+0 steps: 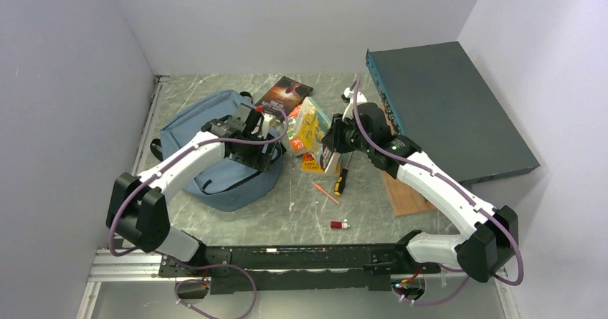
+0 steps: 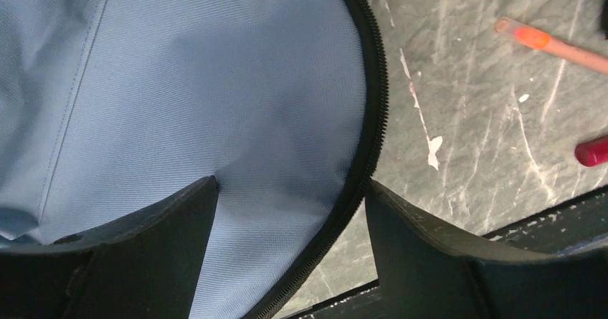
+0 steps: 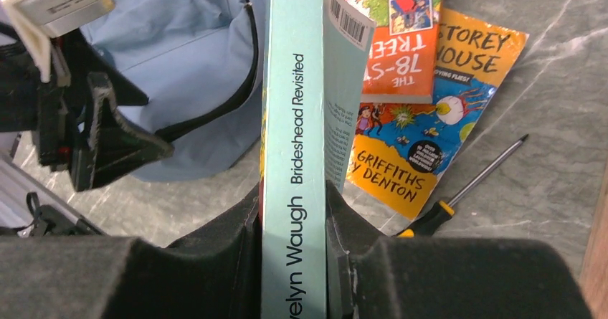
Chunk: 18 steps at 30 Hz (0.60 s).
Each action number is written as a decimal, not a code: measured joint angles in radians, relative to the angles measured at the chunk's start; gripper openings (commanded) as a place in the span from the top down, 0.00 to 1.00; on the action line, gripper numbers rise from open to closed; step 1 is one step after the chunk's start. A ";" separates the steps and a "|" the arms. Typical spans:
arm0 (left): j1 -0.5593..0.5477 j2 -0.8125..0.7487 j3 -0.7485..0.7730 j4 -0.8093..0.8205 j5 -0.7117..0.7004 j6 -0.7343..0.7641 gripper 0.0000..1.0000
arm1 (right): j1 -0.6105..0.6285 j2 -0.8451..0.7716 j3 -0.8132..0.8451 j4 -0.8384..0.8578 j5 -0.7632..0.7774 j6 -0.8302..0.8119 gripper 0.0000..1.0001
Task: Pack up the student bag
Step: Place the book in the student bag.
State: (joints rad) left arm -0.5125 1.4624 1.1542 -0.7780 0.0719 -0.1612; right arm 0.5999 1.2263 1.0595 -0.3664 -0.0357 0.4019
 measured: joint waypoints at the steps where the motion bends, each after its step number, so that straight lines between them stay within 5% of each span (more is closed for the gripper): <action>1: -0.001 0.009 0.002 -0.003 -0.010 0.000 0.37 | 0.000 -0.005 -0.007 0.000 -0.008 0.002 1.00; 4: -0.002 0.012 0.003 -0.002 -0.039 -0.011 0.54 | 0.000 -0.020 -0.024 0.001 -0.041 0.004 1.00; 7: -0.002 -0.006 0.003 0.004 -0.069 -0.015 0.89 | 0.000 -0.041 -0.045 -0.001 -0.068 0.011 1.00; 11: -0.001 -0.066 0.002 0.017 -0.110 -0.008 1.00 | 0.000 -0.044 -0.048 -0.005 -0.105 0.023 1.00; 18: -0.001 -0.156 0.030 0.027 -0.204 -0.021 1.00 | -0.002 -0.004 -0.025 -0.052 -0.280 0.098 1.00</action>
State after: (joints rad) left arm -0.5133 1.3060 1.1843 -0.7509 -0.1322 -0.1822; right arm 0.5976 1.2221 1.0344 -0.4183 -0.3161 0.5003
